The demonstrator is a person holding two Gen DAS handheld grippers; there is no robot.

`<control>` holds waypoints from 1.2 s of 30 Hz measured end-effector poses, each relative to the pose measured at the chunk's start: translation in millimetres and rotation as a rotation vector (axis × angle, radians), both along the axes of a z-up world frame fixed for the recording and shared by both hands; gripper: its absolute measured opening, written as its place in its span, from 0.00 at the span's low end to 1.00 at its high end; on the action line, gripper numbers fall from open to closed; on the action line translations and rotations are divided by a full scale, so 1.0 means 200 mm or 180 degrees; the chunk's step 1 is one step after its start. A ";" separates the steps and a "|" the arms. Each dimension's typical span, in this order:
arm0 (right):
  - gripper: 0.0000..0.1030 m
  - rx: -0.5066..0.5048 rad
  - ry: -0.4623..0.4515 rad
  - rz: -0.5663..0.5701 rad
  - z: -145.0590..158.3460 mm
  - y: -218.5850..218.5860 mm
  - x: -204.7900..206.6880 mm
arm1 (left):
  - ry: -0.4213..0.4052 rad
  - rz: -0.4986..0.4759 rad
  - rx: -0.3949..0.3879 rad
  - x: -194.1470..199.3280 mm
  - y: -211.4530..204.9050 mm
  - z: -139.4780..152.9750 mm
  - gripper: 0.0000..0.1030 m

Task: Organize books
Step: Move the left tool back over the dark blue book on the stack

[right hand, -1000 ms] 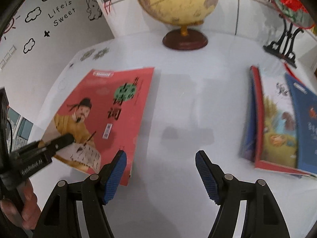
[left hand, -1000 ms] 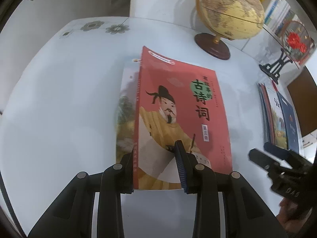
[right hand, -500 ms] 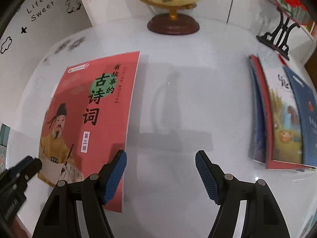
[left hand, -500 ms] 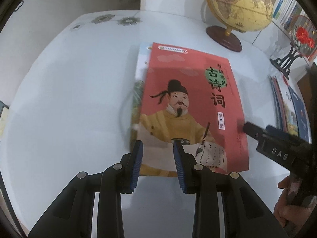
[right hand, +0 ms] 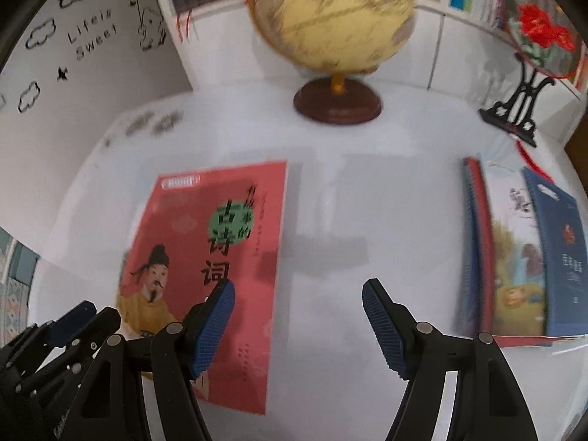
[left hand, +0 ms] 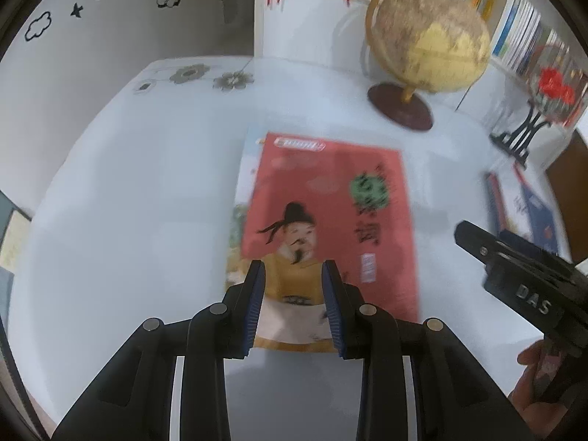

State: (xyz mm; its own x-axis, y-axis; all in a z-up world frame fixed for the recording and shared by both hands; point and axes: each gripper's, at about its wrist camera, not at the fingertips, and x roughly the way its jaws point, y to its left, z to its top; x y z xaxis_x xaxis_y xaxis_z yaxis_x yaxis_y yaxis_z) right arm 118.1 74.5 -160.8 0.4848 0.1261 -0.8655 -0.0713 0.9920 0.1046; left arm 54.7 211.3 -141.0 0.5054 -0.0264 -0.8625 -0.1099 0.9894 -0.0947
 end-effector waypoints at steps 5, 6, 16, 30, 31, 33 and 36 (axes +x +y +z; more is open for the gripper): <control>0.68 0.0096 -0.0249 -0.0079 0.19 -0.16 -0.05 | -0.0071 -0.0276 -0.0051 0.03 -0.23 0.09 0.28; 0.68 0.0178 -0.0305 -0.0095 0.22 -0.21 -0.07 | -0.0085 -0.0318 -0.0037 0.03 -0.28 0.11 0.28; 0.69 0.0310 -0.0463 -0.0342 0.32 -0.68 -0.19 | -0.0045 -0.0668 0.0018 0.01 -0.81 0.19 0.28; 0.69 0.0031 -0.0363 -0.0720 0.31 -1.36 -0.24 | 0.0035 -0.0963 0.0039 -0.02 -1.45 0.21 0.28; 0.69 -0.0009 -0.0395 -0.0723 0.33 -1.40 -0.25 | 0.0016 -0.0977 0.0035 -0.02 -1.50 0.22 0.28; 0.69 -0.0063 -0.0452 -0.0700 0.35 -1.46 -0.27 | -0.0002 -0.0996 0.0035 -0.02 -1.56 0.23 0.28; 0.69 -0.0180 -0.0502 -0.0670 0.38 -1.53 -0.27 | -0.0020 -0.1026 0.0039 -0.01 -1.65 0.24 0.28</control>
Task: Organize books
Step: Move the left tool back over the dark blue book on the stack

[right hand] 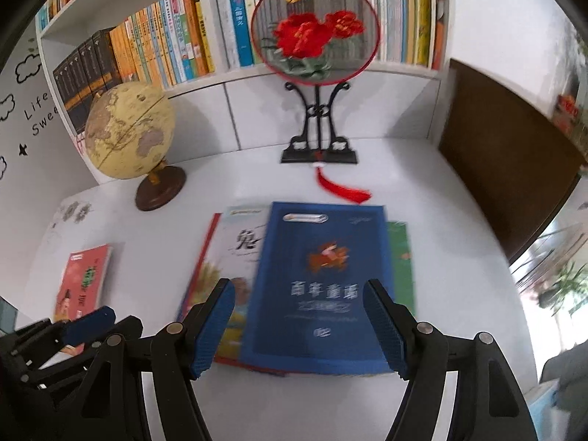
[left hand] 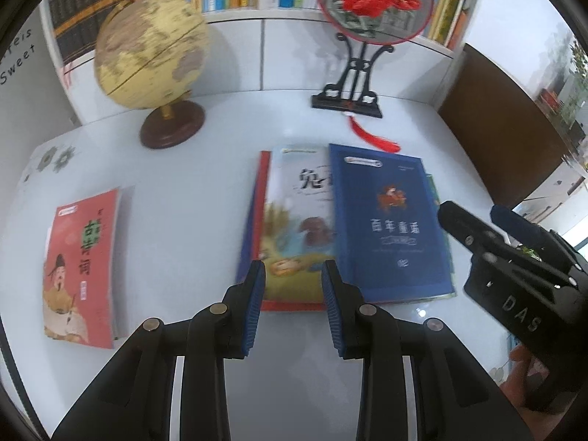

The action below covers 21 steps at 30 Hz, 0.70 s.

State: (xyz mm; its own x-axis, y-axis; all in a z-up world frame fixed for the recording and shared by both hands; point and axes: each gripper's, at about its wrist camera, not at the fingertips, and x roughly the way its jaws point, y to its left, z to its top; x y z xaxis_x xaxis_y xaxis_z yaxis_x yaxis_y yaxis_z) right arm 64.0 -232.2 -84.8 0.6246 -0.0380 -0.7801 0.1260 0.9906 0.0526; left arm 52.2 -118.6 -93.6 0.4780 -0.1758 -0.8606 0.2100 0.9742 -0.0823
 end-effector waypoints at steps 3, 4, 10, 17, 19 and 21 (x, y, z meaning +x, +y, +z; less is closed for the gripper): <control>0.69 0.0050 0.0003 0.0016 -0.01 -0.06 0.00 | -0.0012 -0.0030 0.0055 0.00 -0.09 -0.01 0.28; 0.69 0.0052 0.0012 0.0007 -0.02 -0.08 0.00 | -0.0015 -0.0041 0.0061 0.01 -0.11 -0.01 0.28; 0.69 0.0154 0.0071 0.0018 -0.09 -0.19 0.01 | -0.0049 -0.0101 0.0152 0.03 -0.25 -0.06 0.28; 0.69 0.0286 0.0132 -0.0019 -0.21 -0.39 0.01 | 0.0030 -0.0209 0.0111 0.08 -0.34 -0.15 0.28; 0.69 0.0401 0.0146 0.0026 -0.24 -0.45 0.01 | 0.0089 -0.0214 0.0097 0.11 -0.36 -0.19 0.28; 0.69 0.0385 0.0161 0.0030 -0.26 -0.49 0.01 | 0.0149 -0.0190 0.0109 0.14 -0.37 -0.24 0.28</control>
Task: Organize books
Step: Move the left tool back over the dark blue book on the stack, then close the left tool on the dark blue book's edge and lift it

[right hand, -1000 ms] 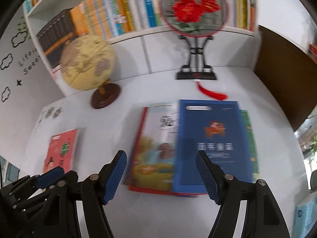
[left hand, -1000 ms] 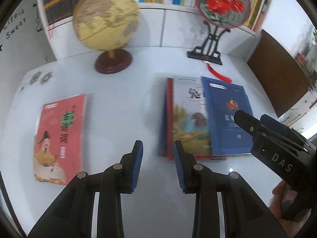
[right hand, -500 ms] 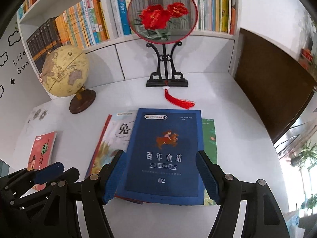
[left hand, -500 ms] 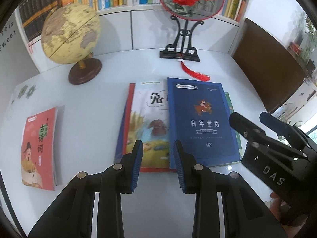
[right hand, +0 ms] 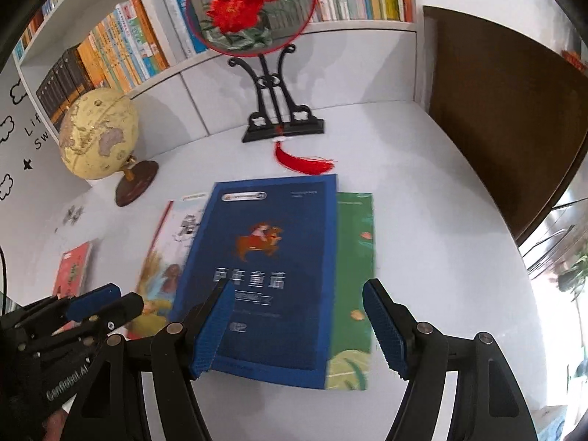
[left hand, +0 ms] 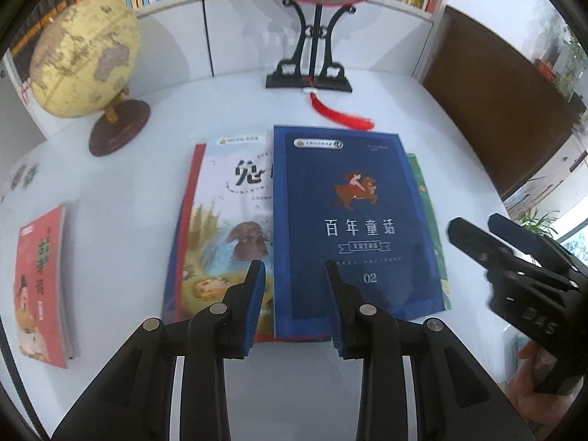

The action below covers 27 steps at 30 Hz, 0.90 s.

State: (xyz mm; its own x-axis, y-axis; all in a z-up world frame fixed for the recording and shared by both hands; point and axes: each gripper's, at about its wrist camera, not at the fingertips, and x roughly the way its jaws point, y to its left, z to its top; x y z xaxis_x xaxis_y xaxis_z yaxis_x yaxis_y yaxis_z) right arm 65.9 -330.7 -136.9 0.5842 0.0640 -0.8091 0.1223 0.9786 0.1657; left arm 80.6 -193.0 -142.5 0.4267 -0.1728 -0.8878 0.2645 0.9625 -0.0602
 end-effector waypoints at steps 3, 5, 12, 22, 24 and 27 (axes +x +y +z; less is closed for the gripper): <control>0.69 0.0127 -0.0005 0.0029 -0.04 -0.04 0.02 | 0.0047 0.0017 0.0043 0.03 -0.02 -0.06 0.28; 0.69 0.0118 0.0066 0.0004 -0.09 -0.06 0.04 | 0.0065 0.0018 0.0098 0.06 -0.03 -0.09 0.28; 0.69 0.0080 0.0160 0.0035 -0.17 -0.06 0.10 | 0.0132 0.0051 0.0184 0.12 -0.06 -0.17 0.28; 0.69 0.0120 0.0239 0.0126 -0.25 -0.05 0.15 | 0.0151 0.0095 0.0041 0.18 -0.02 -0.21 0.28; 0.69 0.0155 0.0204 0.0167 -0.26 -0.04 0.16 | 0.0200 0.0126 -0.0103 0.19 0.00 -0.22 0.28; 0.69 0.0181 0.0199 0.0223 -0.27 -0.02 0.18 | 0.0221 0.0144 -0.0206 0.20 0.01 -0.22 0.28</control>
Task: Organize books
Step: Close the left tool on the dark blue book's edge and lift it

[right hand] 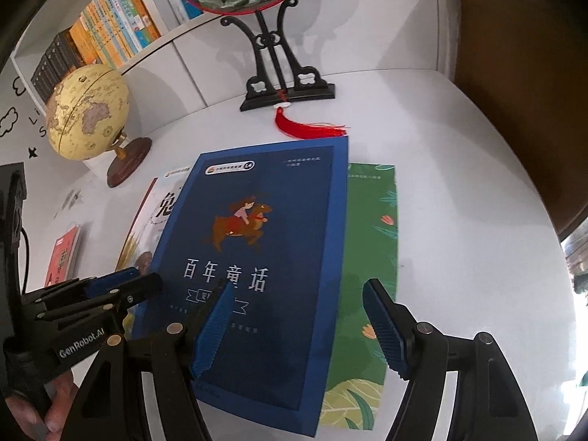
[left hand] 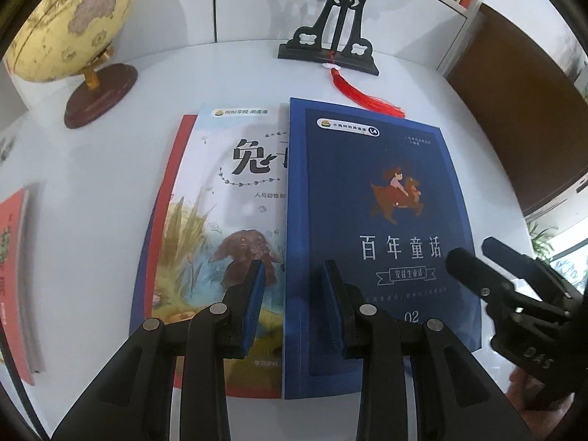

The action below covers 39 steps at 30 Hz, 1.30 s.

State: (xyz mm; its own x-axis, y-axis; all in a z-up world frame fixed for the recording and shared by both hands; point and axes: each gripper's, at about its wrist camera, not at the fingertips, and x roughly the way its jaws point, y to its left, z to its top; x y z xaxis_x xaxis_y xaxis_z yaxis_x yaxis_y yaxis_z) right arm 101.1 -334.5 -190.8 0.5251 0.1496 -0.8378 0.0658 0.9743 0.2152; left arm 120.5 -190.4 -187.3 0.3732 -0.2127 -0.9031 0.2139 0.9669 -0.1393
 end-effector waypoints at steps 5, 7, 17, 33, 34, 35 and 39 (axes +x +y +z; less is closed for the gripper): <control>0.69 0.0018 0.0090 -0.0015 -0.06 0.00 0.05 | 0.0070 -0.0040 -0.0193 0.03 0.01 -0.02 0.28; 0.69 0.0116 0.0111 -0.0006 -0.08 -0.01 0.06 | 0.0074 -0.0062 -0.0165 0.03 0.00 -0.02 0.28; 0.68 0.0162 0.0138 0.0119 -0.08 0.04 0.06 | 0.0104 -0.0360 -0.0115 -0.02 0.01 0.01 0.28; 0.69 0.0188 0.0164 0.0187 -0.12 0.03 0.07 | 0.0080 -0.0214 -0.0297 0.01 0.02 -0.01 0.29; 0.69 0.0190 0.0162 0.0183 -0.12 0.03 0.07 | 0.0092 -0.0227 -0.0312 0.01 0.03 -0.01 0.29; 0.69 0.0235 0.0191 0.0177 -0.12 0.03 0.07 | 0.0111 -0.0229 -0.0332 0.01 0.03 -0.01 0.29; 0.69 0.0232 0.0190 0.0234 -0.07 0.04 0.05 | 0.0063 -0.0188 -0.0474 -0.01 0.08 0.04 0.29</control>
State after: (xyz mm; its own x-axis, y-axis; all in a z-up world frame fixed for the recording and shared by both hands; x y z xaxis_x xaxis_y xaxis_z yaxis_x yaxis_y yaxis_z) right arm 111.6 -327.3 -205.5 0.4601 0.2476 -0.8527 0.0095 0.9589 0.2836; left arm 119.3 -173.7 -178.7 0.3384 -0.3657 -0.8670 0.2655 0.9211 -0.2849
